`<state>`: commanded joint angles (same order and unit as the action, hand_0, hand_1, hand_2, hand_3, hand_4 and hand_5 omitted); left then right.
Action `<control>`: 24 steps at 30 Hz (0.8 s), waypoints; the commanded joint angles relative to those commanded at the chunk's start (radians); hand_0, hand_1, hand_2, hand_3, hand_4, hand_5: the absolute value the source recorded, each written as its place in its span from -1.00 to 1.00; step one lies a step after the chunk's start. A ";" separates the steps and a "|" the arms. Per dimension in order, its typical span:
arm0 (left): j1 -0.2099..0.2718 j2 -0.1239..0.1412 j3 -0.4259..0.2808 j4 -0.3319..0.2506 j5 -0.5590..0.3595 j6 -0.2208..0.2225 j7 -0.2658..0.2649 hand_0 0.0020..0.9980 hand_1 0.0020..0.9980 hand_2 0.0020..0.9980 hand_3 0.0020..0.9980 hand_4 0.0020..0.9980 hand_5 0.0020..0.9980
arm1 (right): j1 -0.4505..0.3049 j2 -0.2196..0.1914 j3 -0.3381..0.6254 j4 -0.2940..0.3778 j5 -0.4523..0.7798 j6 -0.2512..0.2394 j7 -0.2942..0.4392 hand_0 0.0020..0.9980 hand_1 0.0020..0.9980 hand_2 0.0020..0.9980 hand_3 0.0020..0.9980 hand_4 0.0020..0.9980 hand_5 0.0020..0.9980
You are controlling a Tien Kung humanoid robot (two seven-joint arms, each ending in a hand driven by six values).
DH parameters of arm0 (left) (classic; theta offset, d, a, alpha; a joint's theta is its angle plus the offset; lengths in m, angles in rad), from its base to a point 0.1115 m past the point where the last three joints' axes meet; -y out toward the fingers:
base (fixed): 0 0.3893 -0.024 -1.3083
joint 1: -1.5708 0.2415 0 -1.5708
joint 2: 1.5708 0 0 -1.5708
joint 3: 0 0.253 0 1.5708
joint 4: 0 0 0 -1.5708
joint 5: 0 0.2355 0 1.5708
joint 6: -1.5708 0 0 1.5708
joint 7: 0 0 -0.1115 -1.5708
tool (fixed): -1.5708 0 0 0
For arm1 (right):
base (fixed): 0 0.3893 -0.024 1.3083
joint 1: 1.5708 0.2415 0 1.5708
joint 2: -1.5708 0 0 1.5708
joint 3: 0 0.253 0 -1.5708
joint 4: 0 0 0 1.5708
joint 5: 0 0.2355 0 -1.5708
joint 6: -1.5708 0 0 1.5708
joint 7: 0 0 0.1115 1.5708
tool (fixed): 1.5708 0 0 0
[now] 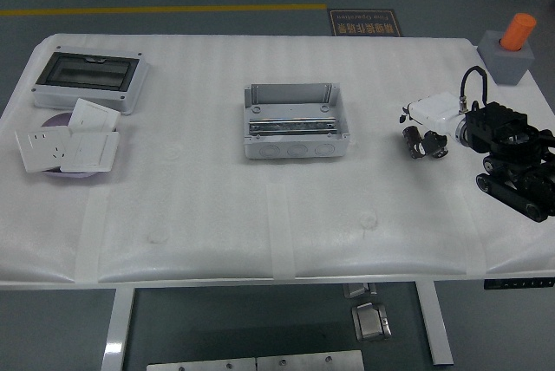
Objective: Pick up the battery,place it into the box
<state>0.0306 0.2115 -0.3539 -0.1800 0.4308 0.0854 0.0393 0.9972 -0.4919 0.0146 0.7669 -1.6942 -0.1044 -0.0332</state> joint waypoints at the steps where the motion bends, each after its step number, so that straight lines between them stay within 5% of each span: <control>1: 0.000 0.000 0.001 0.000 0.000 0.000 0.000 0.19 0.24 0.09 0.30 0.21 -0.54 | 0.000 0.000 0.000 0.000 0.001 0.001 0.000 0.06 0.23 0.53 0.62 0.53 -0.58; 2: 0.000 0.000 0.003 0.000 -0.001 0.001 -0.001 0.19 0.24 0.08 0.30 0.20 -0.54 | 0.001 -0.001 0.000 0.001 0.001 0.001 0.001 0.10 0.24 0.54 0.64 0.70 -0.36; 7: 0.000 -0.001 0.006 0.000 -0.003 0.003 -0.003 0.19 0.24 0.08 0.30 0.20 -0.54 | 0.005 -0.006 0.005 0.013 0.006 0.001 0.001 0.10 0.24 0.54 0.64 0.70 -0.36; 8: 0.000 -0.001 0.006 0.000 -0.002 0.004 -0.003 0.19 0.24 0.08 0.29 0.19 -0.52 | 0.006 -0.007 0.007 0.017 0.008 0.000 0.001 0.12 0.25 0.56 0.67 0.82 -0.20; 24: -0.003 -0.002 0.010 0.000 -0.001 0.007 -0.008 0.19 0.24 0.06 0.29 0.17 -0.50 | 0.009 -0.011 -0.004 0.005 0.000 0.014 0.007 0.14 0.25 0.56 0.66 0.88 -0.14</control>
<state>0.0277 0.2096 -0.3435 -0.1800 0.4293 0.0921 0.0310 1.0058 -0.5026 0.0111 0.7722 -1.6938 -0.0900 -0.0261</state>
